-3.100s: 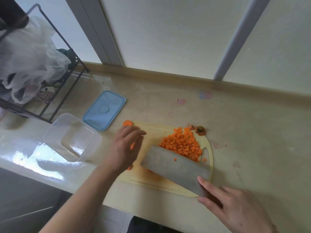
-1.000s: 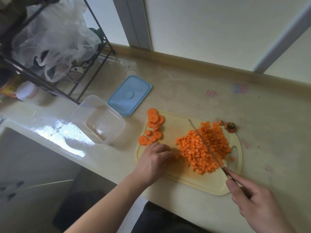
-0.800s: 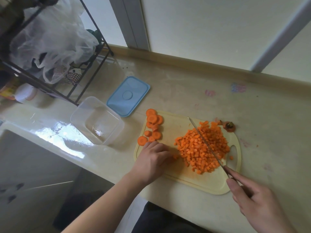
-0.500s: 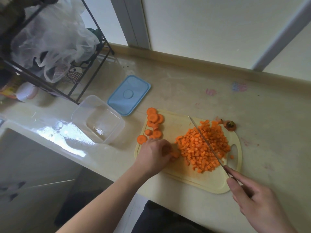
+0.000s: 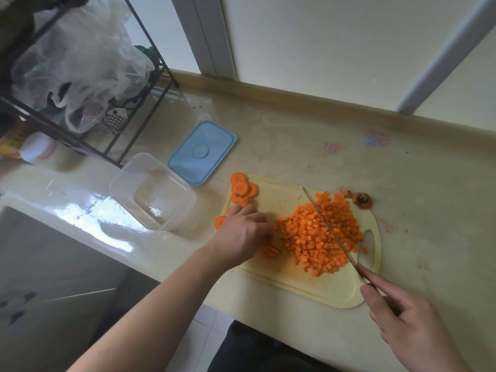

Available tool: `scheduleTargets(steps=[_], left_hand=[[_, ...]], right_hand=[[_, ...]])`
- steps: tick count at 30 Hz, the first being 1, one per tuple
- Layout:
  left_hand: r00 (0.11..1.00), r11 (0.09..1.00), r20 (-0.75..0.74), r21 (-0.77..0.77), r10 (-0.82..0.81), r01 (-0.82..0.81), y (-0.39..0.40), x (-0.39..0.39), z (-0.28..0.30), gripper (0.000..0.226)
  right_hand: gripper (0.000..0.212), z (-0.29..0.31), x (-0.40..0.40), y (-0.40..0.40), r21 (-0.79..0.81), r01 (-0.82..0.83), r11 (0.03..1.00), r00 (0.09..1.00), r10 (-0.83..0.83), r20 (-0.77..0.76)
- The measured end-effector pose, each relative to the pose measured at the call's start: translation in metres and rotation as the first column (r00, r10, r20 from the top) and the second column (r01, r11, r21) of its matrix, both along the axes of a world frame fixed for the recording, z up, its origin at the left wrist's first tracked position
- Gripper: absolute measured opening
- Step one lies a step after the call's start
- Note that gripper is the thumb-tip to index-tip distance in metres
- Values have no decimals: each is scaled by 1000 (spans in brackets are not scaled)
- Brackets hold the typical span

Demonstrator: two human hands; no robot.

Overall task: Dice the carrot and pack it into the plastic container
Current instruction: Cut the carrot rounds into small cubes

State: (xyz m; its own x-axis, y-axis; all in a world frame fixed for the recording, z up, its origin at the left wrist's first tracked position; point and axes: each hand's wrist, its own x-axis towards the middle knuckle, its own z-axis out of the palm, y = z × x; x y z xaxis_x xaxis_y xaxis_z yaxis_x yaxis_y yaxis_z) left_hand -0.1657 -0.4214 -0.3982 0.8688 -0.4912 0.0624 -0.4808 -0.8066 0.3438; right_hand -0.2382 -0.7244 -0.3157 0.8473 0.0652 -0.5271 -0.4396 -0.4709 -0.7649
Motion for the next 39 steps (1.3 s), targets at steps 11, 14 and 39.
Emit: scheduleTargets(steps=[11,14,39], left_hand=[[996,965,-22,-246,87,-90,-6,2,4,23],[976,956,-69,-227,-209,188,9,-7,5,22],[957,936,79,-248,278,-251,-12,-65,-31,24]], right_hand=[[68,-2,-4,-3,24,18,1000,1000,-17,-24],[66,-2,-6,-4,25,22,999,999,-22,-33],[28,-12,-19,42,347,54,936,971,31,-236]])
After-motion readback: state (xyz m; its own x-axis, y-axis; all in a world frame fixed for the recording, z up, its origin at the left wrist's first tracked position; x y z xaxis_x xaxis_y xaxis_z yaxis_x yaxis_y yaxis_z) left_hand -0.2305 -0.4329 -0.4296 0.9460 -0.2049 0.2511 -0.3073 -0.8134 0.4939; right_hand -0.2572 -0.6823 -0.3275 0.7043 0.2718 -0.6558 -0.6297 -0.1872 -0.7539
